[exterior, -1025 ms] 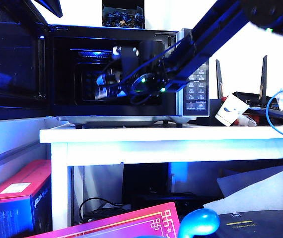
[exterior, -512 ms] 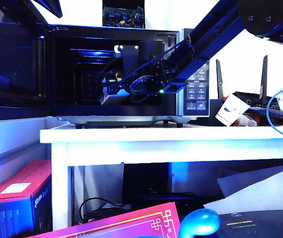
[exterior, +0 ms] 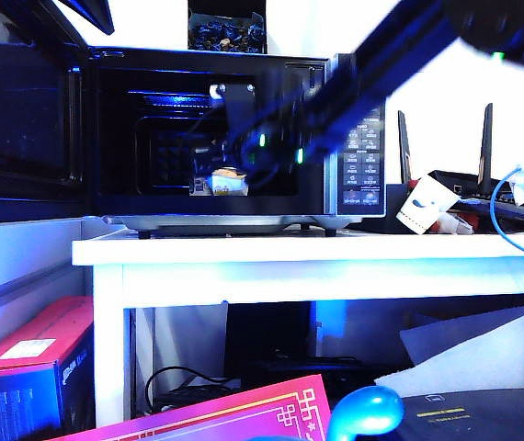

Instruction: Open the microwave door, place the box of snacks from the top of the microwave inside, then close the microwave door.

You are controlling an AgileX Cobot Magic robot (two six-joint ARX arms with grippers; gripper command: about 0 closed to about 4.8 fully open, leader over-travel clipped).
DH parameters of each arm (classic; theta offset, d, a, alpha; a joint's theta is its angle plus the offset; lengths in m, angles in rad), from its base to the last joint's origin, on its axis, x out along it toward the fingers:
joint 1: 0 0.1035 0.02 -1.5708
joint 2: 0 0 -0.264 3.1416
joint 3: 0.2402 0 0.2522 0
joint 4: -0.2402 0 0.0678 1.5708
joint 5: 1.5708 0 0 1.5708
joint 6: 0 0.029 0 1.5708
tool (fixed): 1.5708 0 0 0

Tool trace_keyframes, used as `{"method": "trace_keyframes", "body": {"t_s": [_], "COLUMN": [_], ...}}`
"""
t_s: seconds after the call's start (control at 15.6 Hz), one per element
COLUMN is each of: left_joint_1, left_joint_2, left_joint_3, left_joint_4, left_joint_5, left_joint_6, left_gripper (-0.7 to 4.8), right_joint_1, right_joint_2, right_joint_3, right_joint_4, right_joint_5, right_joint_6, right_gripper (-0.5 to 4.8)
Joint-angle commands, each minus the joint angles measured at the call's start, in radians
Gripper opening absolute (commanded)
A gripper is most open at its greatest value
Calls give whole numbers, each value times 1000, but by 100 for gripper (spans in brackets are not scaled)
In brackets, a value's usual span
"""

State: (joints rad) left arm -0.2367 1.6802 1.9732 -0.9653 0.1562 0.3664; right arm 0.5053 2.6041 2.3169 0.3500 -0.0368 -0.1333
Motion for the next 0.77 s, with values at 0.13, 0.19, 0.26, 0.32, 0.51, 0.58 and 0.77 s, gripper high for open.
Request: {"method": "trace_keyframes", "body": {"t_s": [0.13, 0.19, 0.26, 0.32, 0.51, 0.58, 0.77], "left_joint_1": [0, 0, 0, 0, 0, 0, 0], "left_joint_2": [-5, -5, -5, -5, -5, -5, -5], "left_joint_3": [4, 4, 5, 4, 4, 4, 5], "left_joint_4": [3, 5, 7, 10, 10, 10, 11], "left_joint_5": [5, 5, 5, 5, 5, 5, 5], "left_joint_6": [0, 0, 0, 0, 0, 0, 0], "left_gripper": [-6, -6, -6, -6, -6, -6, -6], "right_joint_1": [19, 21, 21, 28, 32, 31, 30], "right_joint_2": [-143, -171, -188, -215, -282, -299, -324], "right_joint_3": [7, 7, 7, 7, 7, 7, 7], "right_joint_4": [-246, -330, -378, -472, -747, -835, -997], "right_joint_5": [16, 16, 18, 29, 61, 61, 60], "right_joint_6": [-58, -58, -58, -58, -58, -57, -50], "right_gripper": [479, 479, 479, 479, 361, 298, 16]}}
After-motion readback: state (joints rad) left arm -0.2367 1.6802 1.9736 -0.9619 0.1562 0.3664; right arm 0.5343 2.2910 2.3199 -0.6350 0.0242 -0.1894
